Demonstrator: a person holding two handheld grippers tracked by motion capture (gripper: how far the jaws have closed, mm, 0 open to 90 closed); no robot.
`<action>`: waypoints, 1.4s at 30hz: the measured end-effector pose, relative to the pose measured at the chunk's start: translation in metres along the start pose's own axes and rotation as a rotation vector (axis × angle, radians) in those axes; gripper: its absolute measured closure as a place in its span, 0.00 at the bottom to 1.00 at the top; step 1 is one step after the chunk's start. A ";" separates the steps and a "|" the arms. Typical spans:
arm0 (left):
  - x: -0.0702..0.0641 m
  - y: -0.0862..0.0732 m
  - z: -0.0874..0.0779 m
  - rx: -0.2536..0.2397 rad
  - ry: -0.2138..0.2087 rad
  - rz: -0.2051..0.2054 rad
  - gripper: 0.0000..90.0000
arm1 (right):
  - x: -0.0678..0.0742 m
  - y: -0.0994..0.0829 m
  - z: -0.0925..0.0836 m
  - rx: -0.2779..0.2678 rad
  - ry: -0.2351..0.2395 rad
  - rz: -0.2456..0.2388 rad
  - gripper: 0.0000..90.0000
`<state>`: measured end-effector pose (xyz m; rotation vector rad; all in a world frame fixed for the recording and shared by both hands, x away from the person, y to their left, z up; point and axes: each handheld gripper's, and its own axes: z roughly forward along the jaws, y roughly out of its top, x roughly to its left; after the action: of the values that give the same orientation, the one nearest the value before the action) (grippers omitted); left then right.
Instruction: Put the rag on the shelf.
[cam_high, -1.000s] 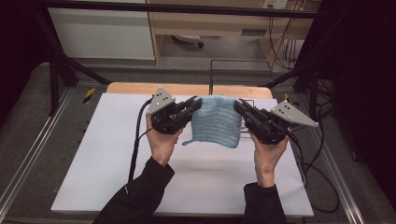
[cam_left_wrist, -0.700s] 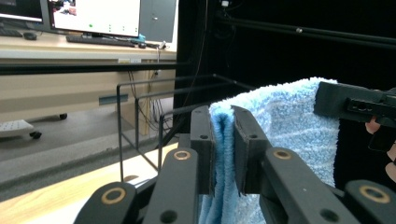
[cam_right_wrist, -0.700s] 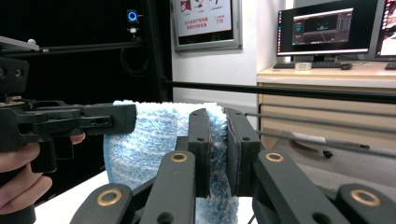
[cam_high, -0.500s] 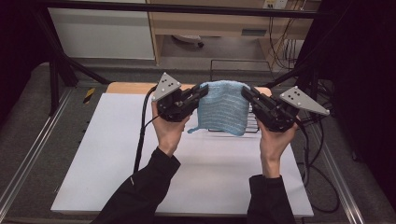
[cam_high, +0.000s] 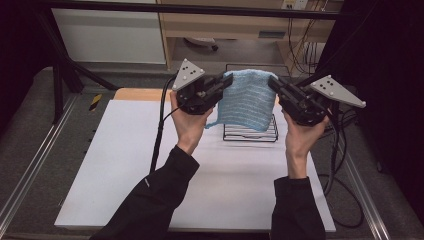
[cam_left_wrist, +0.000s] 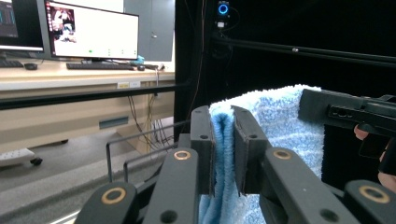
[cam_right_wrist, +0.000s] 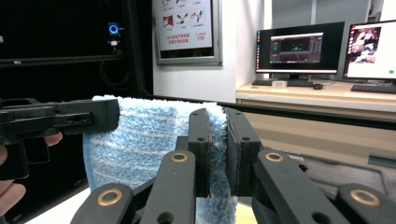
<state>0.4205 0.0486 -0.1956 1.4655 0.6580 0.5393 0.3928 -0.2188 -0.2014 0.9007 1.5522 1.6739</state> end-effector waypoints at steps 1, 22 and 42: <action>0.000 0.002 0.002 -0.001 0.001 0.002 0.89 | -0.001 0.002 0.001 -0.001 -0.004 -0.002 0.92; -0.001 0.034 0.038 -0.040 0.008 0.025 0.89 | -0.031 0.032 0.020 -0.040 -0.050 -0.011 0.92; 0.016 0.057 0.069 -0.042 0.038 0.057 0.89 | -0.054 0.056 0.049 -0.065 -0.075 -0.045 0.92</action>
<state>0.4839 0.0128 -0.1410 1.4408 0.6326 0.6225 0.4623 -0.2421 -0.1452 0.8786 1.4494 1.6310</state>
